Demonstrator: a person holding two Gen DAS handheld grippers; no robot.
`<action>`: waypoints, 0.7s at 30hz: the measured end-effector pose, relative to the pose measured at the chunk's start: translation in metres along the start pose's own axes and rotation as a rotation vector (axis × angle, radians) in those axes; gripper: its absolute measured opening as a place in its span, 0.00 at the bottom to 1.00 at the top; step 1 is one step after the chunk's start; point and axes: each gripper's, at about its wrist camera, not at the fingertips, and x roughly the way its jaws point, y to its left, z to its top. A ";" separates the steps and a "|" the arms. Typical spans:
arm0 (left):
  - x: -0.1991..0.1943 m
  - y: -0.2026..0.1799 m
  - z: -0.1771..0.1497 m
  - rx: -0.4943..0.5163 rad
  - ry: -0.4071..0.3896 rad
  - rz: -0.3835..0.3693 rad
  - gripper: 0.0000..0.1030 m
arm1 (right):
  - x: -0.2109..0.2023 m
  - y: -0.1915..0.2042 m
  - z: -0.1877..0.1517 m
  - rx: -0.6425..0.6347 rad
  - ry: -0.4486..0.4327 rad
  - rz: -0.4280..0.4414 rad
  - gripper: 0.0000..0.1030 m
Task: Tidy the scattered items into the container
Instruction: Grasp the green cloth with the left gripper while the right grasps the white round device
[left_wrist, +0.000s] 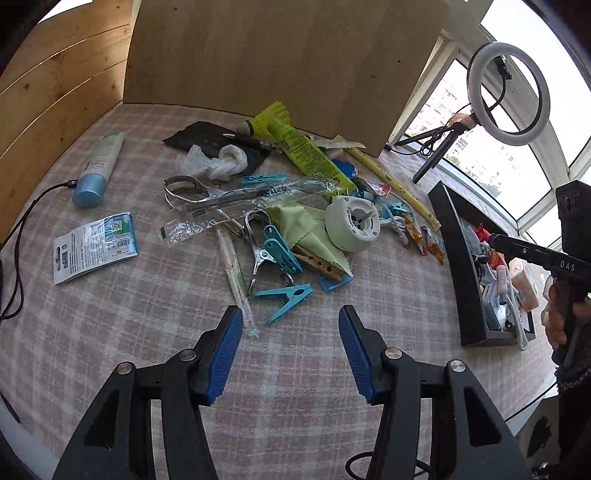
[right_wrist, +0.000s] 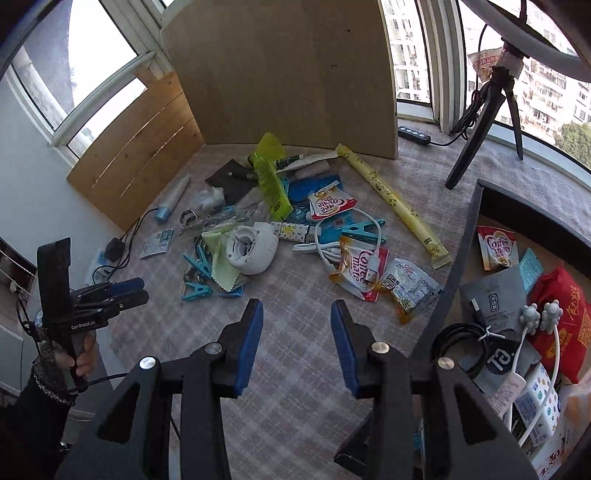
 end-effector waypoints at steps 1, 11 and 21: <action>0.001 0.001 0.000 0.000 -0.003 0.000 0.48 | 0.010 0.006 0.004 -0.001 0.016 0.009 0.37; 0.039 -0.038 0.038 0.119 0.029 -0.018 0.42 | 0.092 0.034 0.041 0.064 0.115 0.065 0.37; 0.096 -0.043 0.067 0.125 0.136 0.000 0.30 | 0.132 0.034 0.057 0.102 0.182 0.069 0.36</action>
